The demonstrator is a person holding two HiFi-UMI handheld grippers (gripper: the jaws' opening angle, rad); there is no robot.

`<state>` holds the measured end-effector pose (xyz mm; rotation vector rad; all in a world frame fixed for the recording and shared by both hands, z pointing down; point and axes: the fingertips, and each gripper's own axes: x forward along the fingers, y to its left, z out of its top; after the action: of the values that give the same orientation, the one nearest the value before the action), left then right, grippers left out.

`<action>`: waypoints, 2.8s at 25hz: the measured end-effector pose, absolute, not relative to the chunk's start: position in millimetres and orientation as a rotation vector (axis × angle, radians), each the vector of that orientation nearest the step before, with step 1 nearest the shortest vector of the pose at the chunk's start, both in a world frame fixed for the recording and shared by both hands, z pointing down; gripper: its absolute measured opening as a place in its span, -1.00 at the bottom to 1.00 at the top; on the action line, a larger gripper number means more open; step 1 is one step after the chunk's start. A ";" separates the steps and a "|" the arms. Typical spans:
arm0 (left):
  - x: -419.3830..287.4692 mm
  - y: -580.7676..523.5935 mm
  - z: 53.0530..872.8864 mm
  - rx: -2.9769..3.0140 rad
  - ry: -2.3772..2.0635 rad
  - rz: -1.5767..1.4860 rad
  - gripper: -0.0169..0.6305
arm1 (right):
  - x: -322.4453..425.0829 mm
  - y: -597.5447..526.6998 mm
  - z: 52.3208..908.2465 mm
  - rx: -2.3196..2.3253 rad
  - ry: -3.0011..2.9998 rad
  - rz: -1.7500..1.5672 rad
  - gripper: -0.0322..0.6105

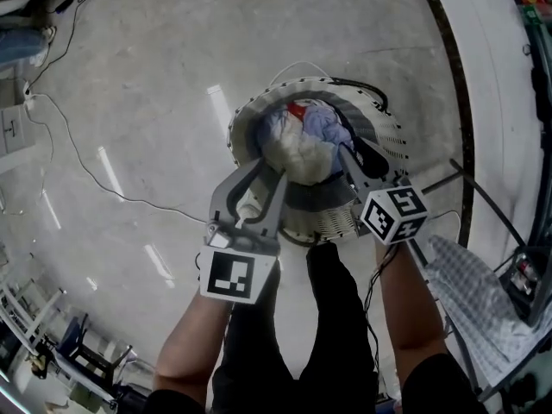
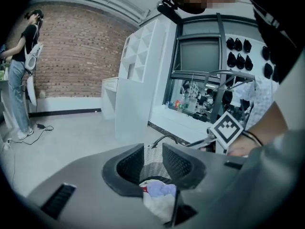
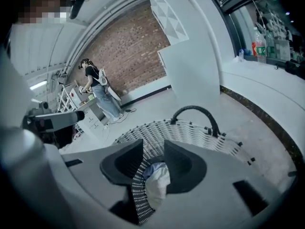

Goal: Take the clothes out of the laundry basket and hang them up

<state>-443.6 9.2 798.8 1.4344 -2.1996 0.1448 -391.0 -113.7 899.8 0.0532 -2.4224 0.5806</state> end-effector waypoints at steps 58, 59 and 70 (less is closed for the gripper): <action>-441.5 61.9 891.6 1.459 -2.188 0.278 -0.62 | -369.2 -133.3 1216.1 0.265 -1.955 0.528 -0.85; -438.4 62.4 886.3 1.460 -2.180 0.283 -0.63 | -372.1 -131.3 1201.2 0.258 -1.979 0.540 -0.85; -415.3 69.5 808.0 1.362 -2.168 0.179 -0.62 | -386.2 -103.9 1012.4 0.118 -2.240 0.527 -0.86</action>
<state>-415.3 69.5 808.0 1.3621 -2.1679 0.1791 -386.2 -103.9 1012.4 0.1178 -2.2404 0.5274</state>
